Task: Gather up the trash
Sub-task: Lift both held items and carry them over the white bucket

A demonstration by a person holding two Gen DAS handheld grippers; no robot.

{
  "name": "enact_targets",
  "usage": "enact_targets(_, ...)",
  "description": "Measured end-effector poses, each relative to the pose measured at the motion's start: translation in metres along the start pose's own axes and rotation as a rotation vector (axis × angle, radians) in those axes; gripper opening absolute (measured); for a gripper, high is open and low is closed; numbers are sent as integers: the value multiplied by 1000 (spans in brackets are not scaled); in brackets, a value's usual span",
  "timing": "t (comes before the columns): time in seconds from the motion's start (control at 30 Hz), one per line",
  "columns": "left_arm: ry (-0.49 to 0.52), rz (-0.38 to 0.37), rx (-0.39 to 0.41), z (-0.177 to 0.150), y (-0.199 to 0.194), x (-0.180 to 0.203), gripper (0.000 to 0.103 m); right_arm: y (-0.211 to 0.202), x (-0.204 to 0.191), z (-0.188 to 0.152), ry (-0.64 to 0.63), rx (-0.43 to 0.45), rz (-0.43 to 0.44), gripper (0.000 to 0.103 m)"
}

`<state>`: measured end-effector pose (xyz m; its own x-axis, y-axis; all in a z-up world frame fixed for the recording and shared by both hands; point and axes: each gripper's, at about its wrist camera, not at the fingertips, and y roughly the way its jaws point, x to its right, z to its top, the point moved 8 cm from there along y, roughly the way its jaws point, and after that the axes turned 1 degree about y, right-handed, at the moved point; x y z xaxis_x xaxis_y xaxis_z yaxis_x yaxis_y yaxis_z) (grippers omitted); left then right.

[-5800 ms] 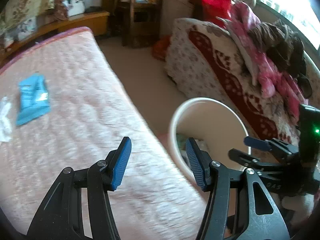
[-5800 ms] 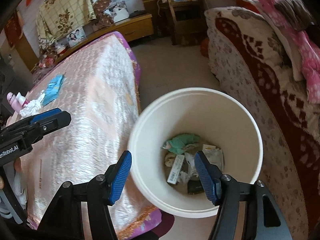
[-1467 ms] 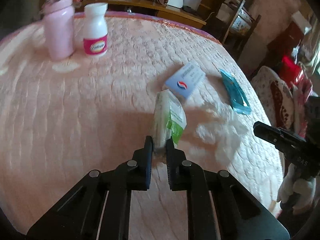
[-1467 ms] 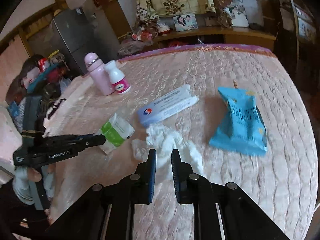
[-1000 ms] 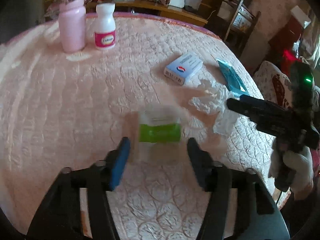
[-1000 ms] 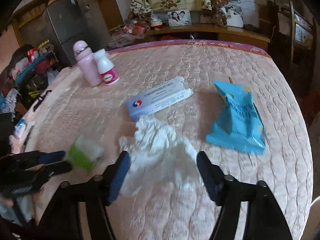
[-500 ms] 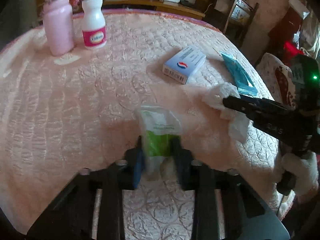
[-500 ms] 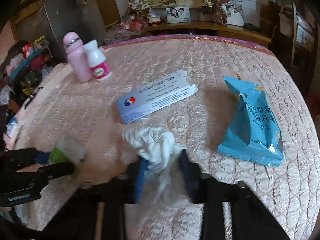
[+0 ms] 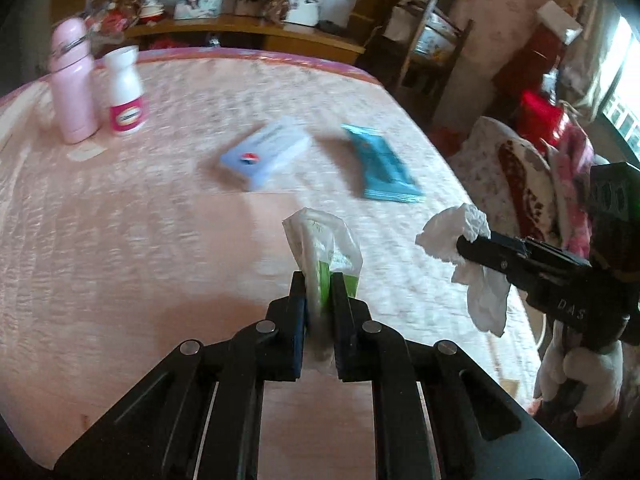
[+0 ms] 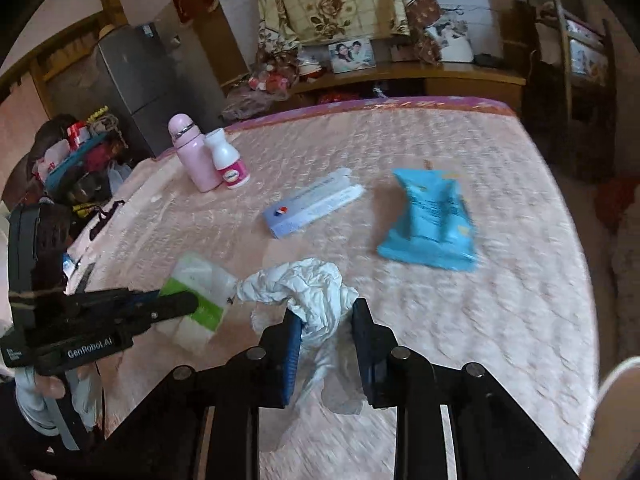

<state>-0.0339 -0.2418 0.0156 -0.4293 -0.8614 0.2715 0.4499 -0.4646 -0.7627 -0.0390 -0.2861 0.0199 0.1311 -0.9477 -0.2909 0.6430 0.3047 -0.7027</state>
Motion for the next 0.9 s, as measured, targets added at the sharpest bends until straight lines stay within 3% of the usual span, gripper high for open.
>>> enact_targets(0.43,161,-75,-12,-1,20,123,9,-94,83,-44,113,55,-131,24)
enact_targets(0.9,325,-175,-49,-9,56,251,9,-167,174,-90,257,94,-263,24)
